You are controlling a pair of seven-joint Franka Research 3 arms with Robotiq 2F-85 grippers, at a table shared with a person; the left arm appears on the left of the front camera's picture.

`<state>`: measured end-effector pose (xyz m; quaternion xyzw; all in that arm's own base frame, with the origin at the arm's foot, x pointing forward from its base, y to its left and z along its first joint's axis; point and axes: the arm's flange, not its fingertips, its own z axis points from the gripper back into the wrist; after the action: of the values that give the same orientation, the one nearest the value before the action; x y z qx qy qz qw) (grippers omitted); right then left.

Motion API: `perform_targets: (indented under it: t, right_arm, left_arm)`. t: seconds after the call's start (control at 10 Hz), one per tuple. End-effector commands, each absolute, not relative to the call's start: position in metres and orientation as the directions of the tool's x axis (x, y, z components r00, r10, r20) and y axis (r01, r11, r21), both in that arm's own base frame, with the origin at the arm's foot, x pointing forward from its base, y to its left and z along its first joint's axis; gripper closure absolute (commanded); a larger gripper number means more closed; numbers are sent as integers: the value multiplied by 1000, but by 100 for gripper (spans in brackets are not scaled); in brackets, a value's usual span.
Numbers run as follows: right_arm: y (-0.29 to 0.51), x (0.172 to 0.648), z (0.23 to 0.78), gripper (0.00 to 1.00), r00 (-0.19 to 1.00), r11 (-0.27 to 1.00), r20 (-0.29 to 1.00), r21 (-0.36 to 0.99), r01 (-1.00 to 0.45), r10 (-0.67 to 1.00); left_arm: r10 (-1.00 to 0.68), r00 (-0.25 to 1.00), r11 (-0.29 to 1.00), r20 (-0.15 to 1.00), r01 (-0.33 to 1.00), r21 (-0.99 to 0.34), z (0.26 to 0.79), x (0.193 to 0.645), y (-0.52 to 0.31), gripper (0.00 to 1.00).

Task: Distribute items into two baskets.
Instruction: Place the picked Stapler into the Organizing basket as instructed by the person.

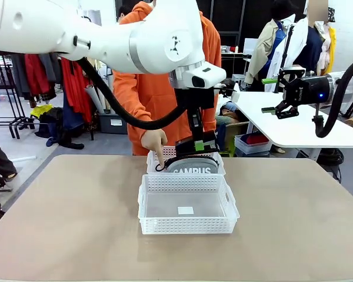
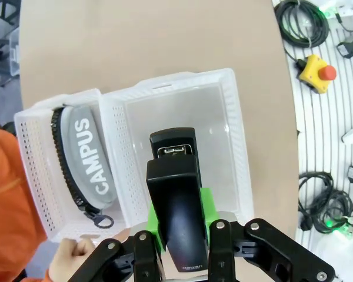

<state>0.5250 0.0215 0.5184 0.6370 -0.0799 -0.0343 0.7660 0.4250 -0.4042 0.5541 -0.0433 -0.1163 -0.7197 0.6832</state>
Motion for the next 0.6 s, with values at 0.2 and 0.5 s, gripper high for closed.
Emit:
perform_targets:
  t: [0.2, 0.5]
  right_arm:
    - [22, 525, 522, 0, 983, 165, 81, 985, -54, -164]
    - [22, 525, 522, 0, 983, 165, 81, 985, -54, -164]
  left_arm:
    - [-973, -63, -40, 221, 993, 108, 554, 425, -404, 100]
    - [-973, -56, -33, 225, 994, 108, 553, 426, -406, 100]
